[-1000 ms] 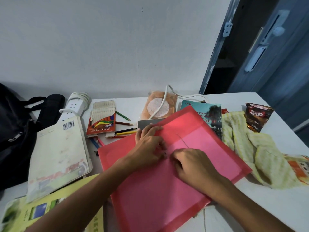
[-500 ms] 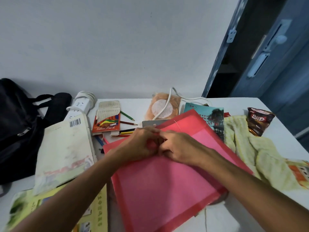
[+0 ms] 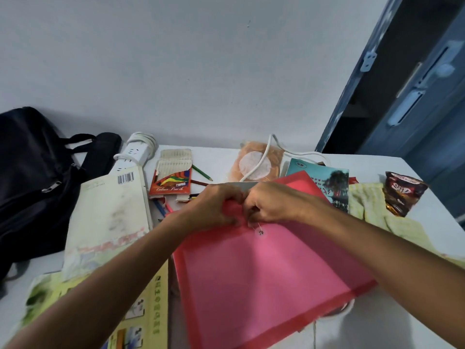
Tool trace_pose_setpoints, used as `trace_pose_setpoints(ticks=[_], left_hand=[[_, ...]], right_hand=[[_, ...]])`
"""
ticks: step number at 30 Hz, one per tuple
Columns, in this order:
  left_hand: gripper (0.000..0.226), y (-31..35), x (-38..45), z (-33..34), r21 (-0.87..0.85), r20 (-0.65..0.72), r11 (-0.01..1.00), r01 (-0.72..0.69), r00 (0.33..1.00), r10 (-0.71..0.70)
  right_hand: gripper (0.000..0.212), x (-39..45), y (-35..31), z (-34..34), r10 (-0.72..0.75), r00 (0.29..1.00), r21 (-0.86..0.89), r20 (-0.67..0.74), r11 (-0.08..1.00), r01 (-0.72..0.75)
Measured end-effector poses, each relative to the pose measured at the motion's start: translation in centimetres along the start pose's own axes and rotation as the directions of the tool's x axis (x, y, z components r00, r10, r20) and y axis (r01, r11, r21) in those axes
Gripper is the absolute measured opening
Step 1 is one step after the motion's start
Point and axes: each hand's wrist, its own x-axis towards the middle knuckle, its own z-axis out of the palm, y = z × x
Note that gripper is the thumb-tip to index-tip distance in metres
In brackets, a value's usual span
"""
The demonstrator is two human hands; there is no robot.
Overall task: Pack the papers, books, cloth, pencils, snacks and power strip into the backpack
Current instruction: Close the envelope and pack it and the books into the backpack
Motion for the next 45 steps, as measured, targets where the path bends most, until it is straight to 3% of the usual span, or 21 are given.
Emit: trace_pose_setpoints(ticks=[18, 25, 32, 34, 38, 45], left_hand=[[0.094, -0.1, -1.0, 0.7, -0.056, -0.025, 0.995, 0.087, 0.996, -0.089], [0.086, 0.6, -1.3, 0.3, -0.052, -0.013, 0.998, 0.025, 1.000, -0.026], [0.039, 0.2, -1.2, 0.7, 0.008, -0.008, 0.999, -0.039, 0.999, 0.039], [0.032, 0.4, -1.2, 0.8, -0.004, -0.003, 0.997, -0.075, 0.997, 0.075], [0.030, 0.6, -1.3, 0.9, -0.015, -0.034, 0.997, -0.078, 0.996, 0.078], [0.032, 0.3, -1.5, 1.1, -0.004, -0.024, 0.999, -0.032, 0.999, 0.032]], right_hand=[[0.014, 1.5, -0.3, 0.4, 0.123, 0.990, -0.156, -0.070, 0.979, -0.133], [0.006, 0.8, -0.2, 0.1, 0.156, 0.975, -0.250, -0.158, 0.949, -0.192], [0.004, 0.3, 0.2, 0.5, 0.151, 0.970, -0.182, -0.189, 0.966, -0.186], [0.013, 0.1, 0.2, 0.6, 0.125, 0.972, -0.122, -0.201, 0.981, -0.152], [0.015, 0.0, 0.2, 0.9, 0.123, 0.970, -0.081, -0.208, 0.987, -0.142], [0.019, -0.6, 1.2, 0.2, 0.259, 0.956, 0.007, -0.140, 0.966, -0.260]])
